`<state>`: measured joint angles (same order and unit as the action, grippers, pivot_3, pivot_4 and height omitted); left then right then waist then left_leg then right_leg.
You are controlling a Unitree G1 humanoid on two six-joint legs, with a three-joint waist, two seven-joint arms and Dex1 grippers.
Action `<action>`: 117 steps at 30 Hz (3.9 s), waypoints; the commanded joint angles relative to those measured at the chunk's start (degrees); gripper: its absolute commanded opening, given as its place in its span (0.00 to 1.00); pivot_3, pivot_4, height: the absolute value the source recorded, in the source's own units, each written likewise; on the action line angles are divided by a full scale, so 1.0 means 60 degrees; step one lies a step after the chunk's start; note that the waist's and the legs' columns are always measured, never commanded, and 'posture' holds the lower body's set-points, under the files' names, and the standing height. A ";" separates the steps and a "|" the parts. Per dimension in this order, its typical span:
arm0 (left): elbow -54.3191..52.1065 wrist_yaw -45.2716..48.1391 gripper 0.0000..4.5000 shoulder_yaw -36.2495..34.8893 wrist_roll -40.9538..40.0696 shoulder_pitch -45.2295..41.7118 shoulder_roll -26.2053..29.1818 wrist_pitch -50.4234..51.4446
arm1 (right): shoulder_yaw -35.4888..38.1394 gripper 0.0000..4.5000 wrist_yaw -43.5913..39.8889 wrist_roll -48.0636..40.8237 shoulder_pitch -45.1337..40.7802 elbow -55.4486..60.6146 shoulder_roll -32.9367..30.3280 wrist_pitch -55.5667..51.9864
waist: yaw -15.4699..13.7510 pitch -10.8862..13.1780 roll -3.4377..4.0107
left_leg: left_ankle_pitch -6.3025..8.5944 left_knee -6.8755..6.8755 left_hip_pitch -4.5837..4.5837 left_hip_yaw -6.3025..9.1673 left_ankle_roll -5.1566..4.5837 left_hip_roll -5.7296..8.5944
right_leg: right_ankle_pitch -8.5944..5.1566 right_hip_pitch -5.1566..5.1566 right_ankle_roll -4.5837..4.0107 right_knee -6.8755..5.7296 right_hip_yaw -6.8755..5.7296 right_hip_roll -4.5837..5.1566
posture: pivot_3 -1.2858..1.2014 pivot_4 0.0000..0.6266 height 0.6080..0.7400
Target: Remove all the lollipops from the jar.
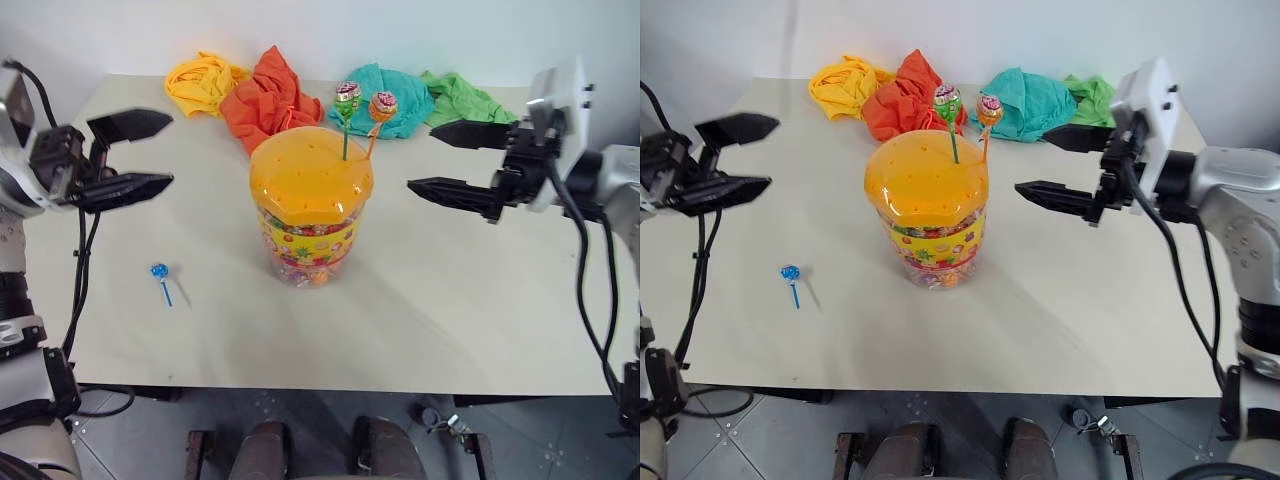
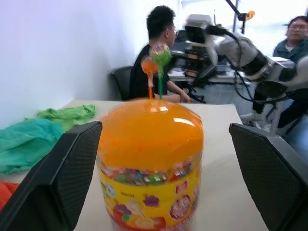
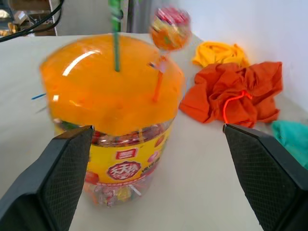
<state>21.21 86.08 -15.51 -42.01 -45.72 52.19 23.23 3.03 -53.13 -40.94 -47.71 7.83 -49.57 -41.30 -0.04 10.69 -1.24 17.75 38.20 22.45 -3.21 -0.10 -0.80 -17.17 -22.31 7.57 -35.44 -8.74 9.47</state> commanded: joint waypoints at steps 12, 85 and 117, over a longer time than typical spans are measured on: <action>-0.1127 0.0765 1.00 -0.0038 -0.1011 0.0528 -0.0009 -0.0282 | -0.0640 1.00 -0.1220 0.1361 -0.2793 -0.3344 0.2461 0.1497 | 0.0192 0.0002 0.0003 | 0.0000 0.0006 0.0032 -0.0023 0.0000 -0.0004 | -0.0001 -0.0048 -0.0003 -0.0022 0.0004 0.0001 | 0.52 0.24 1.00; -0.3393 0.0715 1.00 0.0381 -0.0944 0.2381 0.0796 0.0619 | 0.0916 0.69 0.5064 0.1733 0.1579 0.0811 0.0838 -0.8534 | 0.0027 0.0010 0.0018 | 0.0003 -0.0013 0.0003 -0.0085 -0.0006 -0.0005 | -0.0003 -0.0064 -0.0007 -0.0027 0.0074 0.0002 | 0.52 0.24 1.00; -0.2572 -0.0877 1.00 -0.1266 -0.1313 0.1871 0.0223 0.0810 | -0.1116 0.99 -0.1335 0.1168 -0.3702 -0.2137 0.2546 -0.0781 | 0.0141 0.0015 0.0025 | 0.0016 -0.0010 -0.0009 -0.0110 -0.0007 -0.0012 | -0.0003 -0.0071 -0.0005 -0.0032 0.0100 -0.0011 | 0.52 0.24 1.00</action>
<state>5.96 80.87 -20.70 -50.05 -34.78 52.00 28.56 -4.80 -60.23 -33.84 -68.02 -5.52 -34.40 -47.38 0.81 10.78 -1.08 17.84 38.14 22.40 -3.86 -0.14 -0.87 -17.18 -22.74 7.54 -35.64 -8.14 9.41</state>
